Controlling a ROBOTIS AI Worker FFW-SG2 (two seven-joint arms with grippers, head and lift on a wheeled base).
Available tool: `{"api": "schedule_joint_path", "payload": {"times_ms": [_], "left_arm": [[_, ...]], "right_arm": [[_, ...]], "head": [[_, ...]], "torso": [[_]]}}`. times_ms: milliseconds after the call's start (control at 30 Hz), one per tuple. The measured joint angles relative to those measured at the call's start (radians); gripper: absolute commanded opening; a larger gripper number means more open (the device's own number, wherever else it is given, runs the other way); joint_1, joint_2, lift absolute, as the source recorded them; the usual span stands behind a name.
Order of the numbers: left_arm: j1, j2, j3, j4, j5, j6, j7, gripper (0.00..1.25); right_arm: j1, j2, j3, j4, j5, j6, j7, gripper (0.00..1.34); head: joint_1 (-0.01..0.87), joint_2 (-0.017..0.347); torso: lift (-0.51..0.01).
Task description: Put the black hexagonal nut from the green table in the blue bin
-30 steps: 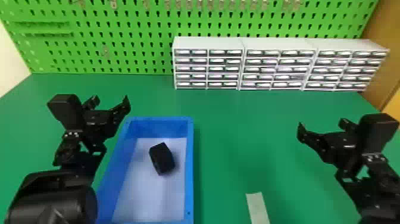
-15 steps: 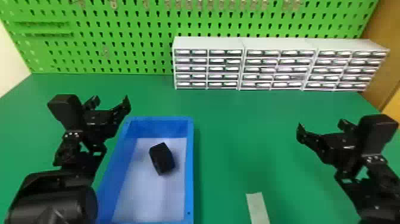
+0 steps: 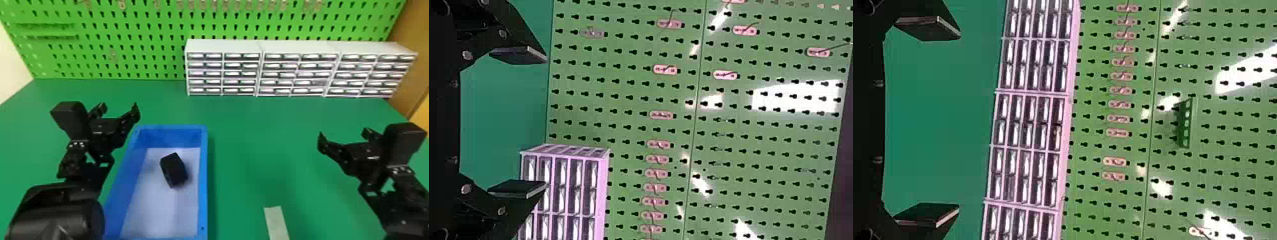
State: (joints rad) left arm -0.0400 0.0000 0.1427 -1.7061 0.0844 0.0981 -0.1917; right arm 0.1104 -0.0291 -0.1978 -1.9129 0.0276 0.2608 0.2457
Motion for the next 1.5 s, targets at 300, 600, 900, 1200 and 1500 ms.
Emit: {"api": "schedule_joint_path", "payload": {"times_ms": [300,600,900,1200,1500], "left_arm": [[-0.001,0.000,-0.002,0.000,-0.002,0.000,0.001,0.88],[-0.001,0.000,-0.002,0.000,-0.001,0.000,0.002,0.88],[-0.001,0.000,-0.003,0.000,0.002,-0.001,0.002,0.88],[0.001,0.000,-0.006,0.000,0.003,-0.002,0.002,0.88],[0.002,0.000,-0.006,0.000,0.003,-0.002,0.002,0.88]], "right_arm": [[0.000,-0.001,0.001,0.000,0.001,0.001,0.000,1.25],[-0.002,-0.003,0.005,0.000,0.003,0.000,0.000,1.25],[0.001,-0.002,0.007,0.000,0.004,0.000,0.000,1.25],[0.002,-0.002,0.009,0.000,0.005,0.001,0.000,1.25],[0.001,-0.002,0.012,0.000,0.007,0.004,0.000,1.25]], "head": [[0.686,0.051],[0.686,0.051],[0.686,0.051],[0.686,0.051],[0.686,0.051]], "torso": [[-0.097],[-0.097],[-0.097],[-0.097],[-0.097]]}}
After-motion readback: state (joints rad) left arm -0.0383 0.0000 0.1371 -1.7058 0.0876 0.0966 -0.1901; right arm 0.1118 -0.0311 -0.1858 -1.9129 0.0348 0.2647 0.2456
